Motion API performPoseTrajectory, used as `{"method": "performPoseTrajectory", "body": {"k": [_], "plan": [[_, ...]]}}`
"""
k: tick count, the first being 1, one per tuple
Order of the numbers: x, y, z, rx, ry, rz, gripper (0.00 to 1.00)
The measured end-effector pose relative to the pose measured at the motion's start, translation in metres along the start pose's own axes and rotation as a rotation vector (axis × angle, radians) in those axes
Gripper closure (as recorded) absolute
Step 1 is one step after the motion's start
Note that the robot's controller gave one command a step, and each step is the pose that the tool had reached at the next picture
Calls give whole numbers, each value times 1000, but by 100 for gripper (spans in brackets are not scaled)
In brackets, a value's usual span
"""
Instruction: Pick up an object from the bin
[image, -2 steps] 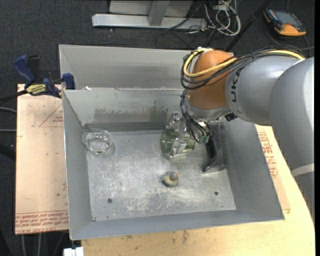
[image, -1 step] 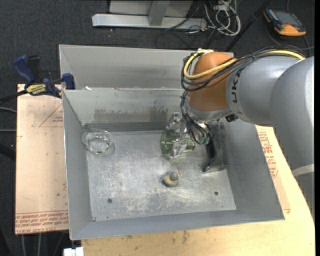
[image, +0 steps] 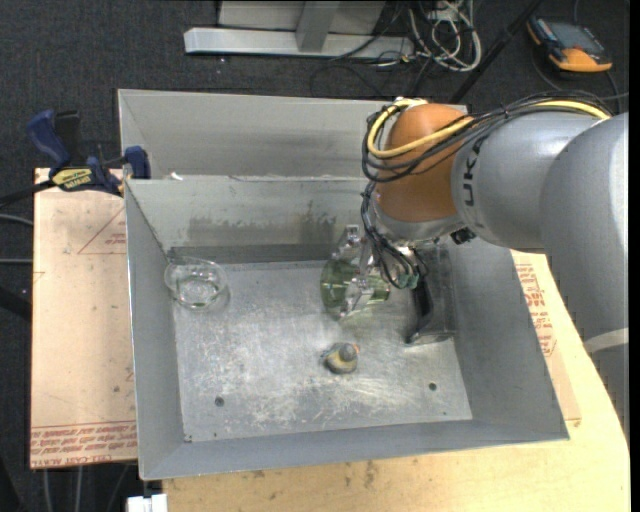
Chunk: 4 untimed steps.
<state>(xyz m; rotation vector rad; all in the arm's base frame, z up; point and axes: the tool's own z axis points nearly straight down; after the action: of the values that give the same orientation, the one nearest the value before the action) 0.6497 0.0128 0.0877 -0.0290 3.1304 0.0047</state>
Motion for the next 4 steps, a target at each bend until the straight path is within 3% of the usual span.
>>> {"method": "performPoseTrajectory", "body": {"k": [4], "plan": [[0,0,0,0,0,0,100]]}}
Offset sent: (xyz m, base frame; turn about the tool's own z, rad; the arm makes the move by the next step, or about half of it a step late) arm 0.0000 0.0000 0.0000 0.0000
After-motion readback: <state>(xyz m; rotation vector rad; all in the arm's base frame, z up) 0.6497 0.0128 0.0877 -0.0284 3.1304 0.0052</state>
